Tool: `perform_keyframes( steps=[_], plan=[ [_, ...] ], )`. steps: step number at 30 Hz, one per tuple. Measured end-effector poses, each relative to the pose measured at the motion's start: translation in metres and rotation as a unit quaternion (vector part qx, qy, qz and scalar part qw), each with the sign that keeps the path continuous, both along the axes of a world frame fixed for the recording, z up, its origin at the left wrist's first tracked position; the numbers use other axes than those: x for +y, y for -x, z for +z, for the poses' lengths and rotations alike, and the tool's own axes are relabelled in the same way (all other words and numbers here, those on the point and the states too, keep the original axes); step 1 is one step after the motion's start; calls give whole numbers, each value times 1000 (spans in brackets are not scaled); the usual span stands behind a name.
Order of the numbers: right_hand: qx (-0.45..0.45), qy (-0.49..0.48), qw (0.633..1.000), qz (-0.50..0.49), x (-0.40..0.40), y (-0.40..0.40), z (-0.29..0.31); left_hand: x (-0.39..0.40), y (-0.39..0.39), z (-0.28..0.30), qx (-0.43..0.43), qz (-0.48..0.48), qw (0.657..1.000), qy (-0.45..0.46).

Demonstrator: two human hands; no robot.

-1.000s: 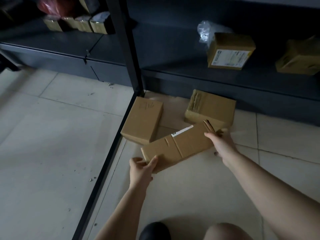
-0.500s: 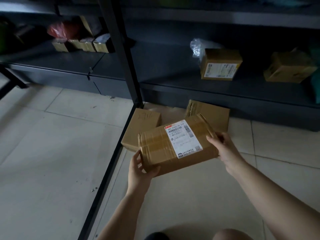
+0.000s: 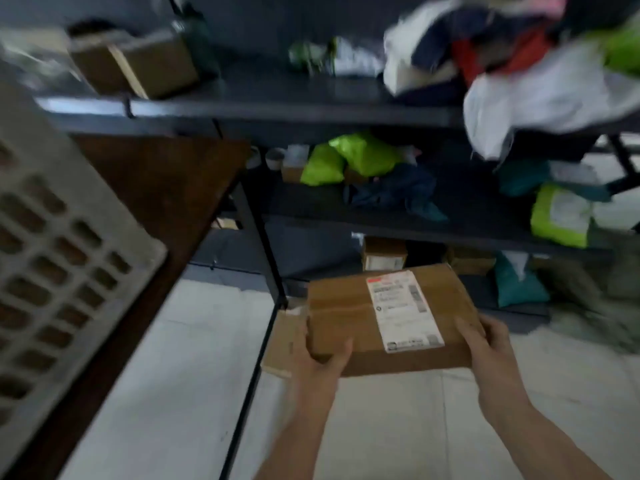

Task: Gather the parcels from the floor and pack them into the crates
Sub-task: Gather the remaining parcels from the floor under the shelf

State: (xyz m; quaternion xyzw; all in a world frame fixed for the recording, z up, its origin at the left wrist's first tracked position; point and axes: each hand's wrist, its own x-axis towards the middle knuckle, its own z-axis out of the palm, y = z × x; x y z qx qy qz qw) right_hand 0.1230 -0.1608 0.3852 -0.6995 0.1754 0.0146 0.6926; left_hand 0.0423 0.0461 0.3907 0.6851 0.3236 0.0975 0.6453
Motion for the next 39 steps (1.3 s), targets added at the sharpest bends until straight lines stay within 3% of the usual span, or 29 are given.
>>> perform_keyframes(
  steps=[5, 10, 17, 21, 24, 29, 34, 39],
  plan=[
    [-65, 0, 998, 5, -10, 14, 191, -28, 40, 180, 28, 23, 996, -80],
    [-129, -20, 989, 71, 25, 44, 355, -28, 94, 323, -35, 102, 991, -77],
    [-210, -94, 952, 204, 143, 89, 477, 48, 185, 448, -165, 245, 944, -149],
    [-224, -123, 909, 330, 230, 130, 496, 105, 252, 469, -182, 339, 910, -157],
    [-193, -83, 866, 455, 292, 160, 495, 145, 296, 461, -149, 405, 888, -159],
    [-112, 211, 770, 591, 354, 193, 464, 187, 344, 428, 28, 396, 902, -167],
    [-156, 217, 753, 601, 327, 199, 435, 165, 339, 410, 73, 367, 884, -281],
    [-209, 227, 779, 546, 233, 157, 407, 114, 280, 394, 45, 245, 898, -363]
  ],
)
